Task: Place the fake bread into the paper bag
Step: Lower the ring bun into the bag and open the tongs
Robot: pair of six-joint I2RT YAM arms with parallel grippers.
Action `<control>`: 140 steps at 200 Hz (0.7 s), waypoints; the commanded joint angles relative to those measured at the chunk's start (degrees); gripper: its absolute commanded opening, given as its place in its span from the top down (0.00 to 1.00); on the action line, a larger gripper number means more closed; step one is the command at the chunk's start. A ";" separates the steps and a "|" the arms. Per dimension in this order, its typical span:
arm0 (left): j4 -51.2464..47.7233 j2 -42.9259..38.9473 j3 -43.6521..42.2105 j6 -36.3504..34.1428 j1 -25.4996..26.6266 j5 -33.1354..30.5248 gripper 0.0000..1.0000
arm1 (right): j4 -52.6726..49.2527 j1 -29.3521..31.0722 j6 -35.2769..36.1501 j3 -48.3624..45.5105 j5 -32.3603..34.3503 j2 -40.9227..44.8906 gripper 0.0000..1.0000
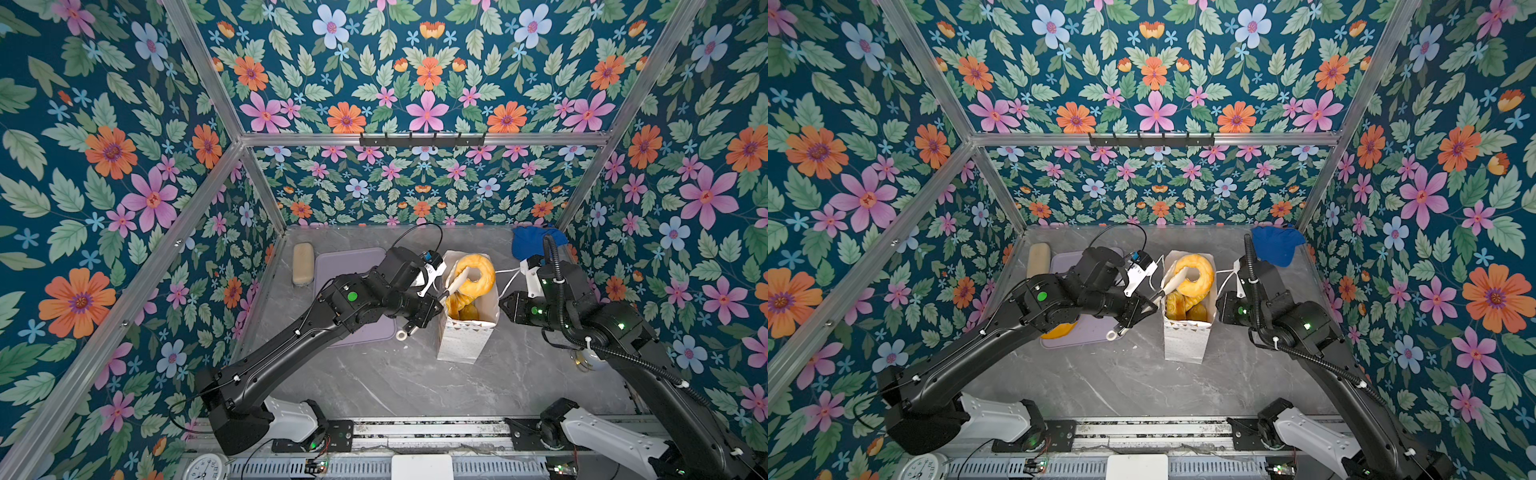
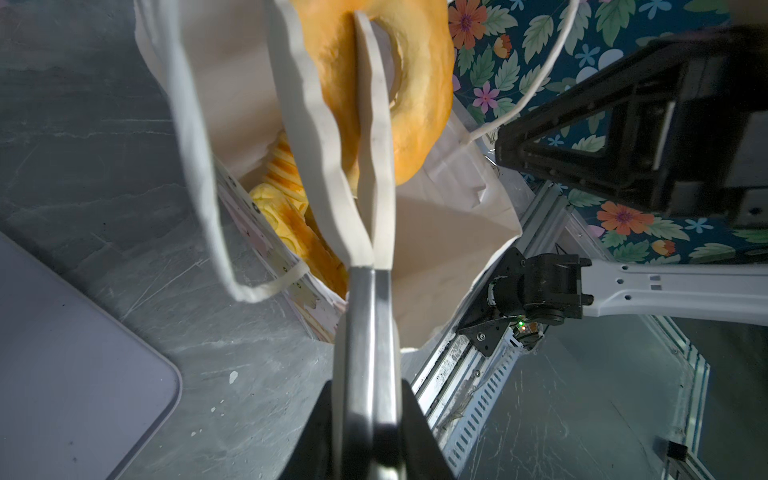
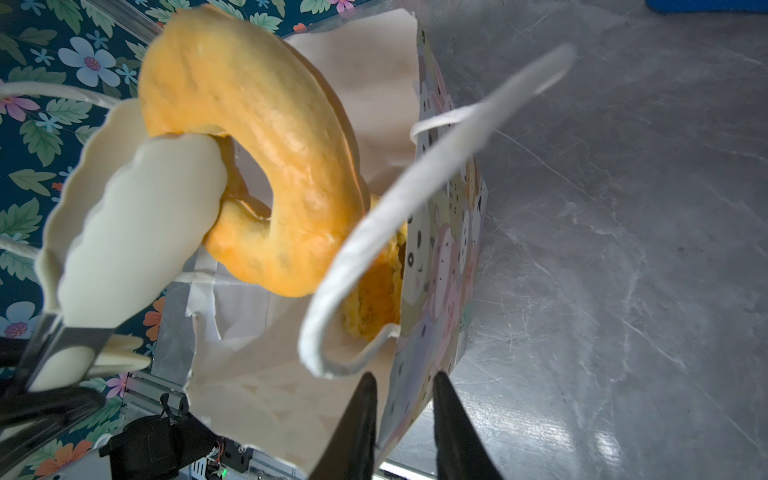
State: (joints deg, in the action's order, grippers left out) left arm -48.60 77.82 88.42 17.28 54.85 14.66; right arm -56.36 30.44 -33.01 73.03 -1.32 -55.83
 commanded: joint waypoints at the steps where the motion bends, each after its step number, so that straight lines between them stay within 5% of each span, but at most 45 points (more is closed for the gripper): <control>1: 0.46 0.12 1.00 -1.14 -0.01 -1.37 0.99 | -0.62 0.02 -0.74 0.09 0.45 0.10 0.75; 79: -3.26 1.06 3.66 -1.73 0.04 -2.17 0.65 | -0.31 0.04 -0.57 0.30 0.27 -0.07 0.74; 140: -4.03 1.69 5.03 -2.31 -0.03 -2.29 0.61 | -0.21 0.02 -0.45 0.40 0.35 -0.24 0.75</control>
State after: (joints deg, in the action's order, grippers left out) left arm -53.34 79.57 92.73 16.16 54.85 12.75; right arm -56.36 30.44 -33.01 73.03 -1.32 -56.05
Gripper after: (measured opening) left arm 0.393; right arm 0.255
